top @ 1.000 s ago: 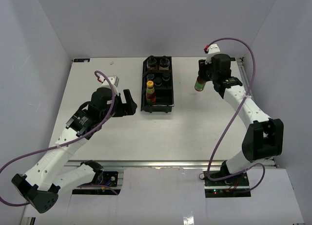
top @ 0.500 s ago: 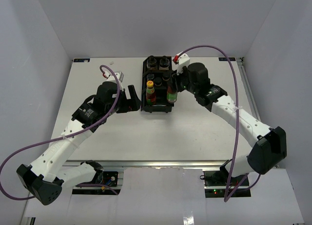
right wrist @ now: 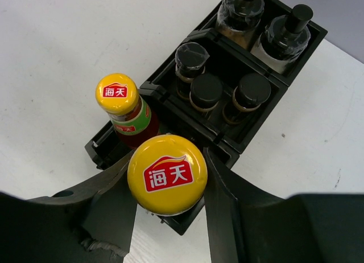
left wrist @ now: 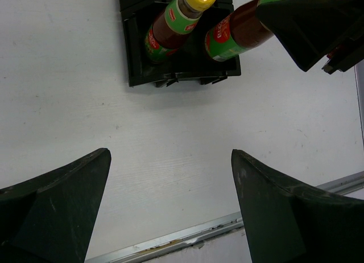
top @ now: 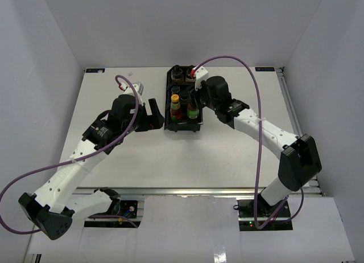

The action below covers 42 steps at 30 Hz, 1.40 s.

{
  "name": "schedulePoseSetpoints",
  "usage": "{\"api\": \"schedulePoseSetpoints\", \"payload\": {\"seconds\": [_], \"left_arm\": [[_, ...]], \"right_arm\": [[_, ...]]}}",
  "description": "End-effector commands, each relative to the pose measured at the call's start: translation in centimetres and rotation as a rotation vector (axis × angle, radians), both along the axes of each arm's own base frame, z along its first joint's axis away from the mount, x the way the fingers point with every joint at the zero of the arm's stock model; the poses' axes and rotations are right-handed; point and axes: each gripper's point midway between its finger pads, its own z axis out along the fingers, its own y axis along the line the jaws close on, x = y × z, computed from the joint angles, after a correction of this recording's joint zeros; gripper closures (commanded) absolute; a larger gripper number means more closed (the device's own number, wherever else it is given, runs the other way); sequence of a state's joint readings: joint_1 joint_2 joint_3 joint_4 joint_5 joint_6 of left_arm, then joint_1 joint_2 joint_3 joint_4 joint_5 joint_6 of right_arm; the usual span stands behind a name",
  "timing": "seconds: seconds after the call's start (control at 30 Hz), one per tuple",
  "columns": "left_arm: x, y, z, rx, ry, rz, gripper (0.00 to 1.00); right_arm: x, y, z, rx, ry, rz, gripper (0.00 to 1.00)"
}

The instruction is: Organize the condiment bottles

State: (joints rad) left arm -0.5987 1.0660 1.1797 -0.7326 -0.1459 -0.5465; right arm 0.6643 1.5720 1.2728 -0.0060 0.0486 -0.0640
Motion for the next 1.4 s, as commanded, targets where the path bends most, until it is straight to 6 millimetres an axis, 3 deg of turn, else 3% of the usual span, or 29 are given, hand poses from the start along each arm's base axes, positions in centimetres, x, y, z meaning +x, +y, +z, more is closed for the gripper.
{"api": "schedulePoseSetpoints", "payload": {"seconds": [0.0, 0.43, 0.67, 0.87, 1.1, 1.37], "left_arm": [[0.1, 0.0, 1.7, -0.02, -0.039, 0.003, 0.02], [0.3, 0.4, 1.1, -0.004, -0.04, 0.018, 0.02], [0.1, 0.7, 0.6, 0.0, -0.044, 0.025, 0.02], [0.1, 0.7, 0.8, -0.002, -0.049, 0.029, 0.02], [0.1, 0.8, 0.5, 0.0, -0.051, 0.032, 0.02], [0.1, 0.9, 0.8, -0.005, -0.054, 0.036, 0.02]], "right_arm": [[1.8, 1.8, 8.3, 0.153, -0.245, 0.016, 0.92], [2.6, 2.8, 4.6, 0.17, -0.189, 0.011, 0.92], [2.4, 2.6, 2.2, 0.16, -0.179, 0.008, 0.86], [2.1, 2.4, 1.4, 0.165, -0.184, 0.013, 0.82], [1.9, 1.9, 0.4, 0.15, -0.174, -0.001, 0.56], [1.7, 1.7, 0.5, 0.145, -0.169, -0.005, 0.45]]}}
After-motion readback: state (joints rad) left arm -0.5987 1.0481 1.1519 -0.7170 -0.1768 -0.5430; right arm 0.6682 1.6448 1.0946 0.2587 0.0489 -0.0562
